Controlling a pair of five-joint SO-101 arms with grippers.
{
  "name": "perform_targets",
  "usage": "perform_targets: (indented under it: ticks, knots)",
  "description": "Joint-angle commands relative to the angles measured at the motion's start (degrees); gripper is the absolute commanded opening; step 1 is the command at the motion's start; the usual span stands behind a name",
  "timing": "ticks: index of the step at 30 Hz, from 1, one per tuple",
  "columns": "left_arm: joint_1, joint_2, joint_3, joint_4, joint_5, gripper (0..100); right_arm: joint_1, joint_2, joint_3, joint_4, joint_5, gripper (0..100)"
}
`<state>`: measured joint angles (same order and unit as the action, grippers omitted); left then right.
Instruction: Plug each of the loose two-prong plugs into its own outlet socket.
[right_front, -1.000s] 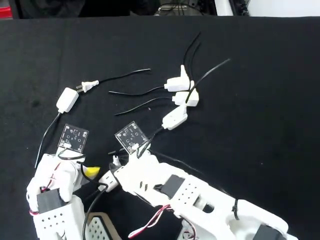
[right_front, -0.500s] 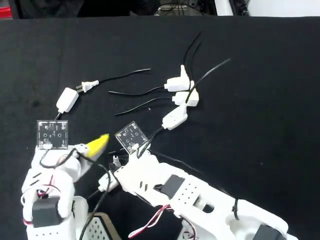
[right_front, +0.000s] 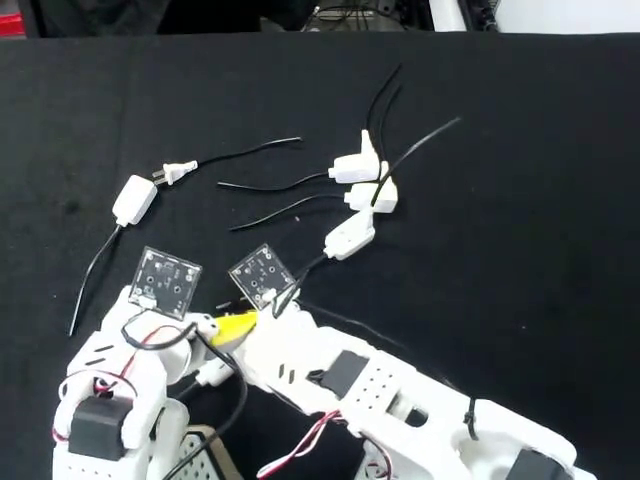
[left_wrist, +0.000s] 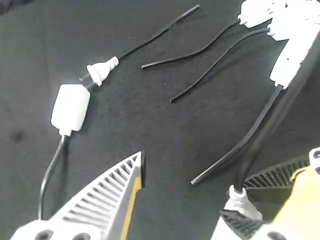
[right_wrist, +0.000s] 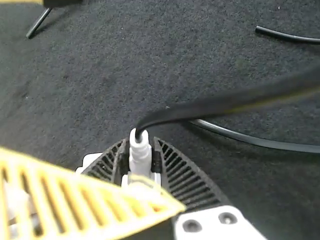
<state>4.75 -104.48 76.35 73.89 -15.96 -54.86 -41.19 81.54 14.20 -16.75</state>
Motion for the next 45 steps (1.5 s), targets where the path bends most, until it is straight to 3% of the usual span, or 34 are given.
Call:
perform_targets:
  ticks: [1,7,14,17,24,36,45]
  knots:
    - [-0.2,-0.1,-0.5,0.8,-4.0,45,-1.0,-0.6,-0.3,-0.2,0.4,1.5]
    - [4.8,-0.1,0.3,0.9,-4.6,42,-1.0,-0.6,-0.3,-0.2,0.4,1.5]
    - [7.4,-0.1,0.0,0.4,-0.6,9,-1.0,-0.6,-0.3,-0.2,0.4,1.5]
    - [8.8,-0.1,0.2,0.4,0.1,4,-0.9,-0.6,-0.3,-0.2,0.4,1.5]
    - [14.9,-0.1,0.4,0.6,0.3,4,-0.8,-0.6,-0.3,0.0,0.4,1.4]
    - [14.9,-0.1,-2.3,2.5,0.2,9,-0.4,-0.6,-0.8,0.2,1.8,1.2]
    - [-2.2,-0.1,-16.1,3.3,0.5,36,10.8,-0.7,-8.0,1.3,2.9,1.2]
